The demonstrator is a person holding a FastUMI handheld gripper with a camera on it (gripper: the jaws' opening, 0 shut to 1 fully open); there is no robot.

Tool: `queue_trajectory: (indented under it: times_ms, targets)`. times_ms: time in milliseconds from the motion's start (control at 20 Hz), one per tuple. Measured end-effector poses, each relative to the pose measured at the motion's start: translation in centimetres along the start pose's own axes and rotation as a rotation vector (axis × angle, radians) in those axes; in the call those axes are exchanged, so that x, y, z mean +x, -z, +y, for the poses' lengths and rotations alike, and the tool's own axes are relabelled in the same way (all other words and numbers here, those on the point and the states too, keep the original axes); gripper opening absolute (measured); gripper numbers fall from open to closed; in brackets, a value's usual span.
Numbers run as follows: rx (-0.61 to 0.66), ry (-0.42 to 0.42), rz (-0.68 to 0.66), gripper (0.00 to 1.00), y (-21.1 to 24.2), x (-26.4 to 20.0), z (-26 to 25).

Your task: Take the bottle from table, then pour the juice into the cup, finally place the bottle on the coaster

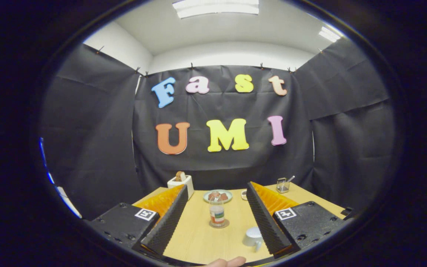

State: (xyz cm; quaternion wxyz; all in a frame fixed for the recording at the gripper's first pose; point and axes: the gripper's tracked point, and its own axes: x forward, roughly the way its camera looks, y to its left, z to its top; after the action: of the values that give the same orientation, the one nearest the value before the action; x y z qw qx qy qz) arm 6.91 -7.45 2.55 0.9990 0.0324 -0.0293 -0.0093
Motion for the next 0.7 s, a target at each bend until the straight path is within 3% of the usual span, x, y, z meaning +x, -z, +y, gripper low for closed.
queue_trajectory:
  times_ms: [300,500,700]
  targets:
    - [-0.049,0.036,-0.026,1.0,-1.7,-5.4,-3.2]
    - [-0.028,0.006,-0.055,1.0,-3.3,-6.9,-3.0]
    - [-0.06,0.05,-0.067,1.0,-4.0,-8.1,-3.6]
